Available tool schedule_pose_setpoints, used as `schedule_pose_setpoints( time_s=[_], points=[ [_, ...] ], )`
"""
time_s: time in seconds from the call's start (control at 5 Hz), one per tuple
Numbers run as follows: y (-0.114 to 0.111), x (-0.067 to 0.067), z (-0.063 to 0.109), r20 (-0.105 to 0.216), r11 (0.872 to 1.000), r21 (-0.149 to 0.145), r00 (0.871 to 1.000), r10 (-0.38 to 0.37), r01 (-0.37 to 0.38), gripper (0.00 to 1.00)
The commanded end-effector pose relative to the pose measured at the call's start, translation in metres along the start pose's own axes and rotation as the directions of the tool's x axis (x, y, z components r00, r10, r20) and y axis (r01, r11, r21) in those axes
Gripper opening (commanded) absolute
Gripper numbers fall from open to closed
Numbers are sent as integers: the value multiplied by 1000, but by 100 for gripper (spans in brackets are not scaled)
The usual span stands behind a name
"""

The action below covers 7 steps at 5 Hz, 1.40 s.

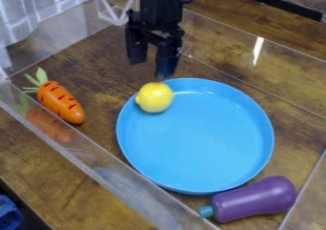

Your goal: Remove the lemon from the blue tray and put it on the table

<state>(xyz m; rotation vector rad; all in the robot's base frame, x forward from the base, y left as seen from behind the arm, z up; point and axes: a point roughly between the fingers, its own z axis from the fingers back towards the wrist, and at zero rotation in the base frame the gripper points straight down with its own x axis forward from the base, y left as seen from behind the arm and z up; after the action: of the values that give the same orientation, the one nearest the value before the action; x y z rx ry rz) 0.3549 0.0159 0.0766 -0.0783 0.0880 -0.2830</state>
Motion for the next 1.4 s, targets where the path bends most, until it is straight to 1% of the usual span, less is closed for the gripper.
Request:
schedule_pose_setpoints(
  time_s=[0.0, 0.2, 0.6, 0.8, 1.0, 1.2],
  points=[
    [-3, 0, 43, 97, 1000, 20, 995, -18, 16, 100],
    [-5, 1, 33, 89, 1000, 9, 996, 13, -14, 100],
    [-8, 5, 7, 57, 998, -6, 997, 59, -58, 100],
    [-3, -6, -7, 49, 995, -13, 994, 95, -94, 100],
    [8, -9, -5, 72, 992, -9, 990, 123, -122, 100],
    [11, -2, -6, 97, 992, -16, 987, 129, -128, 100]
  ],
)
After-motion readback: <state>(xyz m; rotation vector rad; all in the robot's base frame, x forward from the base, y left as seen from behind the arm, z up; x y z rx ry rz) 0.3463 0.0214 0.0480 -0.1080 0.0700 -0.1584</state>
